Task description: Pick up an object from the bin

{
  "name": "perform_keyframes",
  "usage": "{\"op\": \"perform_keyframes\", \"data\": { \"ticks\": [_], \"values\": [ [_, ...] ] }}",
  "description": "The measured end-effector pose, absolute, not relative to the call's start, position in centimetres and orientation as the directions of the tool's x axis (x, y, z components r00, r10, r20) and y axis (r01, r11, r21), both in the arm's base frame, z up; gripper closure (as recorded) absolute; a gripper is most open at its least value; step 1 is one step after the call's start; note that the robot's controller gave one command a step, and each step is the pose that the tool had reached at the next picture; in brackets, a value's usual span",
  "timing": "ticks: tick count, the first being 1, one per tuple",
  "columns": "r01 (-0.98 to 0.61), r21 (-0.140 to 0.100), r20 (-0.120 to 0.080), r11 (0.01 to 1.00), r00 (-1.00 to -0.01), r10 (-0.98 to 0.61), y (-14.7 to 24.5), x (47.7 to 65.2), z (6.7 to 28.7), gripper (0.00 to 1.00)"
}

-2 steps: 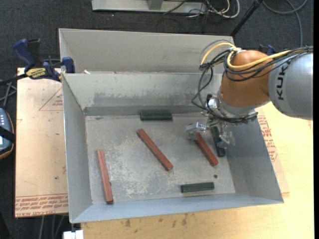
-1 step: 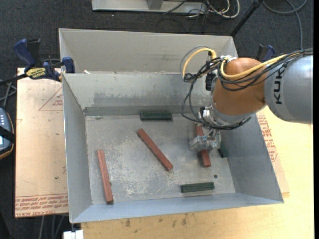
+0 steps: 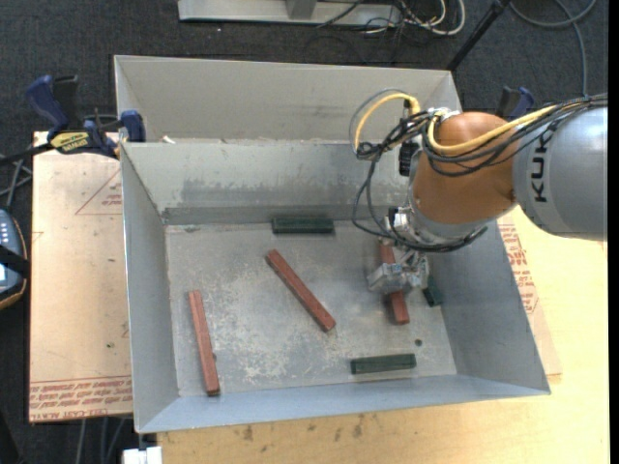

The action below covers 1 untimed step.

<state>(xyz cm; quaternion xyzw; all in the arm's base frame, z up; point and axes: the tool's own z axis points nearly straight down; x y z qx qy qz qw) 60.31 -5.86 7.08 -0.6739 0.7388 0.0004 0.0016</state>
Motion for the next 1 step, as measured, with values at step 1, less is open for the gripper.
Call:
{"op": "perform_keyframes", "data": {
  "ticks": [1],
  "values": [
    [-0.996,0.005,-0.003,0.090,-0.090,-0.996,-5.77,60.12,7.68,1.00]
  ]
}}
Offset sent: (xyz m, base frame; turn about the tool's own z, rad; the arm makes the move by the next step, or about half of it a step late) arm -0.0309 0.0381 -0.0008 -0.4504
